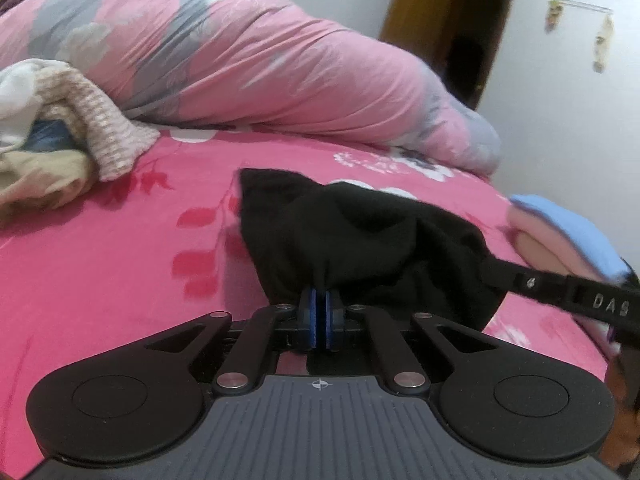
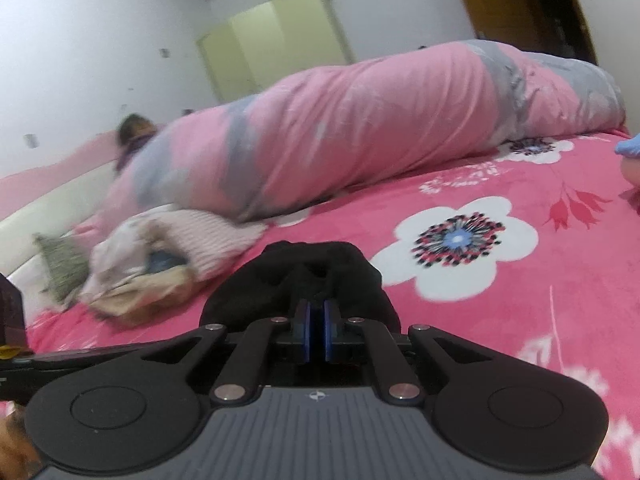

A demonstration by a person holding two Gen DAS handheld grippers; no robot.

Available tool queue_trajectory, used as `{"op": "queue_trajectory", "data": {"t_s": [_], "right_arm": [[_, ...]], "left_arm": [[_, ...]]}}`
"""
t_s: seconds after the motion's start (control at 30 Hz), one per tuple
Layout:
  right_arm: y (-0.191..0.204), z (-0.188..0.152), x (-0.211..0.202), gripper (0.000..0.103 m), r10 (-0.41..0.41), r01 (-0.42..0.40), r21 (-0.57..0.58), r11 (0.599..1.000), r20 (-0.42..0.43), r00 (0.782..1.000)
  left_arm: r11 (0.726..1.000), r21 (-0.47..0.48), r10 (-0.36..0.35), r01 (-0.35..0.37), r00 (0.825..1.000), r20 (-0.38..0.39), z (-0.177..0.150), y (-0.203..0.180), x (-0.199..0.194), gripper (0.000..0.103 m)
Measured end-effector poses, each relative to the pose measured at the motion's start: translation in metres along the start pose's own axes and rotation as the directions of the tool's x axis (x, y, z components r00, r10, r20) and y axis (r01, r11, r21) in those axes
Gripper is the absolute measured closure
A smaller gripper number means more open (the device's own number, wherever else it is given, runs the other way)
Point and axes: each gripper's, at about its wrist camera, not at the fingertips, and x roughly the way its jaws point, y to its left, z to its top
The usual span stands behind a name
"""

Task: Fold clothes

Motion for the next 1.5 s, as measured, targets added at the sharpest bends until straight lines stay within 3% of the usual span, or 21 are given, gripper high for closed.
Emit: {"op": "queue_trajectory", "data": {"t_s": [0.17,0.37,0.43,0.47,0.53,0.63,0.67,0.7,0.77,0.8,0.87,0.93,0.97,1.0,1.07,1.13,1.2,1.3,1.33,1.43,1.5], "right_arm": [[0.013,-0.038,-0.053,0.097,0.092,-0.087,0.046,0.995,-0.105,0.990],[0.016,-0.088,-0.080,0.097,0.086,-0.075,0.052,0.996,-0.287,0.954],[0.017,-0.094,-0.087,0.096,0.061,-0.054,0.032,0.998,-0.311,0.949],[0.017,-0.093,-0.091,0.096,0.053,-0.047,0.029,0.999,-0.305,0.951],[0.017,-0.084,-0.098,0.095,0.080,-0.073,0.034,0.997,-0.282,0.956],[0.016,-0.067,-0.102,0.092,0.127,-0.116,0.069,0.991,-0.207,0.970],[0.015,-0.062,-0.102,0.083,0.141,-0.127,0.086,0.988,-0.179,0.974],[0.013,-0.058,-0.101,0.065,0.146,-0.130,0.109,0.985,-0.153,0.977],[0.006,-0.056,-0.092,0.043,0.119,-0.098,0.177,0.979,-0.116,0.986],[0.002,-0.058,-0.085,0.042,0.106,-0.078,0.218,0.973,-0.119,0.987],[-0.007,-0.065,-0.068,0.042,0.117,-0.066,0.305,0.950,-0.152,0.981],[-0.013,-0.074,-0.051,0.048,0.162,-0.075,0.387,0.919,-0.196,0.967],[-0.010,-0.076,-0.044,0.072,0.190,-0.092,0.400,0.912,-0.211,0.959],[-0.001,-0.074,-0.040,0.090,0.201,-0.109,0.379,0.919,-0.212,0.956],[0.019,-0.070,-0.033,0.095,0.226,-0.149,0.331,0.932,-0.207,0.952],[0.053,-0.059,-0.029,0.096,0.285,-0.242,0.233,0.942,-0.171,0.943],[0.094,-0.055,-0.017,0.100,0.372,-0.352,0.133,0.926,-0.183,0.910],[0.154,-0.073,0.008,0.100,0.446,-0.469,-0.012,0.883,-0.286,0.848],[0.173,-0.084,0.016,0.100,0.448,-0.493,-0.066,0.868,-0.329,0.832],[0.221,-0.129,0.033,0.098,0.359,-0.508,-0.264,0.820,-0.453,0.816],[0.237,-0.146,0.029,0.097,0.335,-0.525,-0.343,0.779,-0.481,0.811]], "left_arm": [[0.999,-0.010,-0.032,0.031,0.999,-0.042,-0.042,0.014,-0.061,0.101],[0.999,-0.028,-0.051,0.047,0.982,-0.180,-0.087,0.039,-0.087,0.101],[0.998,-0.032,-0.053,0.048,0.986,-0.159,-0.088,0.044,-0.097,0.098],[0.998,-0.035,-0.053,0.049,0.987,-0.149,-0.089,0.046,-0.103,0.095],[0.998,-0.031,-0.055,0.052,0.993,-0.105,-0.082,0.048,-0.108,0.067],[0.999,-0.008,-0.051,0.051,0.998,-0.029,-0.070,0.046,-0.110,0.048],[0.999,0.000,-0.053,0.053,0.999,-0.010,-0.066,0.044,-0.109,0.045],[0.998,0.003,-0.066,0.066,0.998,0.000,-0.062,0.042,-0.104,0.039],[0.997,0.002,-0.082,0.082,0.997,0.006,-0.056,0.039,-0.092,0.035],[0.996,-0.002,-0.086,0.086,0.996,0.003,-0.055,0.038,-0.085,0.035],[0.995,-0.033,-0.093,0.092,0.995,-0.029,-0.056,0.039,-0.068,0.035],[0.992,-0.087,-0.100,0.093,0.991,-0.085,-0.059,0.043,-0.050,0.038],[0.989,-0.120,-0.099,0.085,0.988,-0.115,-0.062,0.048,-0.045,0.040],[0.985,-0.152,-0.105,0.087,0.988,-0.115,-0.065,0.055,-0.048,0.044],[0.973,-0.214,-0.116,0.090,0.987,-0.113,-0.069,0.071,-0.055,0.046],[0.967,-0.251,-0.068,0.050,0.996,-0.063,-0.067,0.091,-0.076,0.046],[0.957,-0.290,-0.018,0.013,1.000,-0.014,-0.066,0.111,-0.097,0.046],[0.945,-0.319,0.089,-0.065,0.994,0.060,-0.063,0.140,-0.133,0.045],[0.942,-0.323,0.113,-0.086,0.991,0.065,-0.062,0.145,-0.140,0.044],[0.943,-0.311,0.144,-0.122,0.988,0.049,-0.059,0.148,-0.148,0.043],[0.952,-0.286,0.126,-0.109,0.991,0.041,-0.057,0.143,-0.146,0.041]]}}
